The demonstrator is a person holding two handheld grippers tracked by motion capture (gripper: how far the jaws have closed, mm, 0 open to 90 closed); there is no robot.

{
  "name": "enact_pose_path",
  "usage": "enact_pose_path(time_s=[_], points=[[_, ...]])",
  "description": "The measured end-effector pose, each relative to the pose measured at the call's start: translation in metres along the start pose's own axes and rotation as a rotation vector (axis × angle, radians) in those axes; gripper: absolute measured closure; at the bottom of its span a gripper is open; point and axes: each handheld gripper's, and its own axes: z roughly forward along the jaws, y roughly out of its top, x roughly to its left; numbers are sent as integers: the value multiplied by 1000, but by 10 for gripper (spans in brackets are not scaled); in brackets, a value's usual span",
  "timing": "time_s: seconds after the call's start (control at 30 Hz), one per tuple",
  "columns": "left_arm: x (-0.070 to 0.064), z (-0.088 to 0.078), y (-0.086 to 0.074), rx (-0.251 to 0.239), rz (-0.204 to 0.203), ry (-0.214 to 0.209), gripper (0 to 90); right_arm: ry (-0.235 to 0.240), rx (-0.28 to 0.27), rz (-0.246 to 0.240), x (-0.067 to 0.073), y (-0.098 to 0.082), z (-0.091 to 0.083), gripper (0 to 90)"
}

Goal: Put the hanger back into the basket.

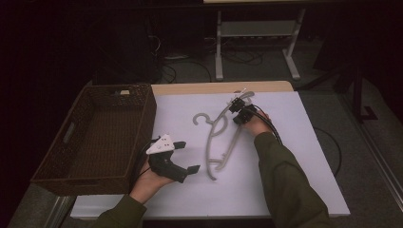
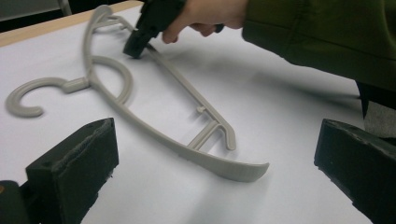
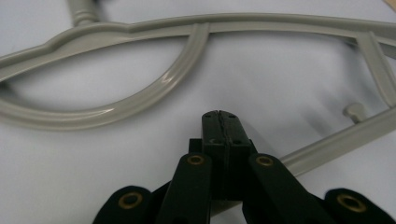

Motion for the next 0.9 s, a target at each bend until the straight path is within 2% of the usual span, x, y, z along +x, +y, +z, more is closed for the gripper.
enact_pose_path(time_s=[0.27,0.6,0.67,0.7,0.8,0.87,0.9], points=[[0,0,0,0,-6,5,0,53,-9,1,0,-28,-16,896],[0,0,-1,17,5,9,0,105,-16,-25,13,-61,-36,896],[-1,0,-1,11,-5,10,0,109,-26,-32,16,-65,-39,896],[0,0,-1,12,-3,10,0,109,-53,-41,18,-67,-41,896],[0,0,-2,8,-4,12,0,169,-105,-58,30,-72,-47,896],[0,0,-2,6,-7,12,0,210,-120,-86,44,-74,-49,896],[0,0,-2,5,-6,13,0,229,-122,-123,50,-74,-50,896]])
